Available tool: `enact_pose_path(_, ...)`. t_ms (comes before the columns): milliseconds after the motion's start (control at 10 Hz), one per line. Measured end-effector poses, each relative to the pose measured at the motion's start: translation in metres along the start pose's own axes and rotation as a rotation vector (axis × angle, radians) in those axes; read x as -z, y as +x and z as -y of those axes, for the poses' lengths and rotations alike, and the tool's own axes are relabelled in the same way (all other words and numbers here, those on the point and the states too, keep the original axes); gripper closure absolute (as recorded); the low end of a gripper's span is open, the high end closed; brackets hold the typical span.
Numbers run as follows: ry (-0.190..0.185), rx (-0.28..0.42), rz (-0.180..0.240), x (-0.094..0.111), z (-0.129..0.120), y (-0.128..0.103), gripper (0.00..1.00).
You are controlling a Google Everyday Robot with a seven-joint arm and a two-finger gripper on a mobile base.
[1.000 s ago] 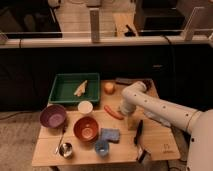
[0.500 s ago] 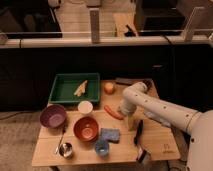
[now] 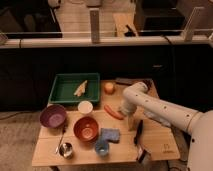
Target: Place pepper in purple bowl
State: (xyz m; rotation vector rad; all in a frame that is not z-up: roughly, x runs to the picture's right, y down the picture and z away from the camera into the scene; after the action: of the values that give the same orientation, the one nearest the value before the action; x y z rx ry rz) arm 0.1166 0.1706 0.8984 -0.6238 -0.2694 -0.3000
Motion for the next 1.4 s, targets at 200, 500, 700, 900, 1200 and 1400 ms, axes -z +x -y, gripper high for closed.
enact_pose_path(200, 0.001, 0.0, 0.0, 0.001, 0.0, 0.0, 0.2)
enact_pose_path(500, -0.036, -0.087, -0.007, 0.005, 0.002, -0.016, 0.2)
enact_pose_path(700, -0.064, -0.151, 0.0, 0.008, 0.007, -0.037, 0.2)
enact_pose_path(900, -0.083, -0.207, 0.005, 0.013, 0.004, -0.042, 0.2)
enact_pose_path(1200, -0.073, -0.29, 0.015, 0.004, 0.005, -0.037, 0.26)
enact_pose_path(1400, -0.04, -0.314, 0.032, 0.002, 0.01, -0.031, 0.46)
